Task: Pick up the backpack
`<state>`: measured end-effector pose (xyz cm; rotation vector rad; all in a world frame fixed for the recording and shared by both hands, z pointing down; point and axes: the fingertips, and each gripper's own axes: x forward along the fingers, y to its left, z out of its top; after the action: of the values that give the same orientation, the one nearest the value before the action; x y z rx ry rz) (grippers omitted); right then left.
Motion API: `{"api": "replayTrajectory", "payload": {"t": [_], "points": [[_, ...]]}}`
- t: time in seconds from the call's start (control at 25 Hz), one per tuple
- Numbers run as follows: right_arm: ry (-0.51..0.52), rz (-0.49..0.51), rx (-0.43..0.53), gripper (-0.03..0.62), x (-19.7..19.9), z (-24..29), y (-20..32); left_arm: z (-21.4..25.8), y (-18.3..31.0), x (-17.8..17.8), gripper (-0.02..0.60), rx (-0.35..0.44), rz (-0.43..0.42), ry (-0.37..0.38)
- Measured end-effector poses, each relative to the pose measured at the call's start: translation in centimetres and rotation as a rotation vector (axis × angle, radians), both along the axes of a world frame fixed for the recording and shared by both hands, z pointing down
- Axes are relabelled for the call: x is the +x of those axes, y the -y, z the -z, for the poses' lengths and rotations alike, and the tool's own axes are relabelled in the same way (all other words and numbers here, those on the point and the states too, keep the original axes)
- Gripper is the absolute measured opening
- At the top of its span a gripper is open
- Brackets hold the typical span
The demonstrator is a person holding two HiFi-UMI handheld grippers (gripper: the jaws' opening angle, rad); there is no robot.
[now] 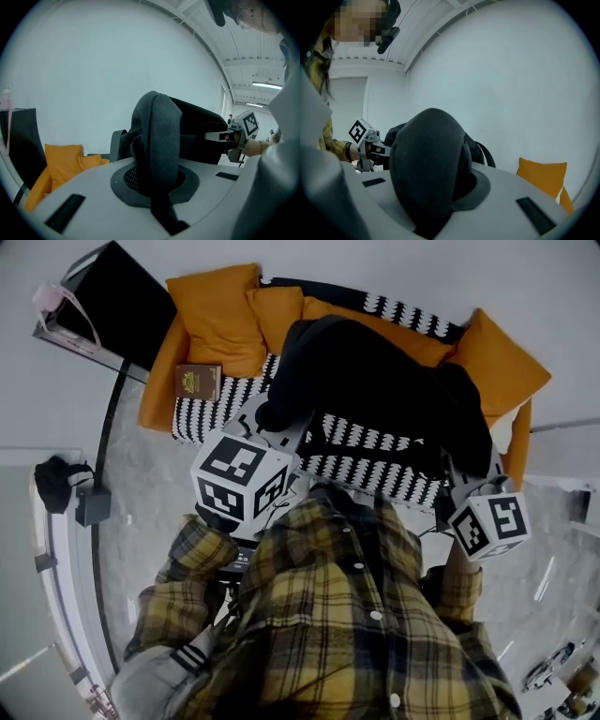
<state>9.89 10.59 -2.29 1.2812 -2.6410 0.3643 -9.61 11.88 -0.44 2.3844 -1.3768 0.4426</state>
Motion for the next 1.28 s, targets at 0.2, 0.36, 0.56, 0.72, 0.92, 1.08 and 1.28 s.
{"api": "replayTrajectory", "payload": {"t": [0.2, 0.36, 0.56, 0.72, 0.92, 1.08, 1.28], "points": [[-0.004, -0.012, -0.016, 0.028, 0.0, -1.0, 0.3, -0.8, 0.6, -0.1, 0.034, -0.013, -0.017, 0.014], [-0.003, -0.030, -0.030, 0.028, 0.3, -1.7, 0.3, -1.2, 0.9, 0.2, 0.034, -0.019, -0.035, 0.021], [-0.014, -0.046, -0.036, 0.028, 0.3, -2.1, 0.4, -1.6, 1.5, 0.2, 0.034, -0.019, -0.050, 0.024], [-0.022, -0.038, -0.034, 0.028, 0.0, -2.2, 0.4, -1.8, 1.6, 0.1, 0.034, -0.016, -0.053, 0.029], [-0.024, -0.051, -0.043, 0.028, -0.1, -2.6, 0.3, -1.9, 1.7, -0.1, 0.034, -0.019, -0.061, 0.040], [-0.023, -0.051, -0.045, 0.028, -0.5, -2.6, 0.2, -2.0, 1.9, -0.3, 0.034, -0.019, -0.067, 0.045], [-0.021, -0.063, -0.056, 0.028, -0.3, -3.0, 0.4, -2.2, 2.4, -0.2, 0.034, -0.024, -0.074, 0.047]]}}
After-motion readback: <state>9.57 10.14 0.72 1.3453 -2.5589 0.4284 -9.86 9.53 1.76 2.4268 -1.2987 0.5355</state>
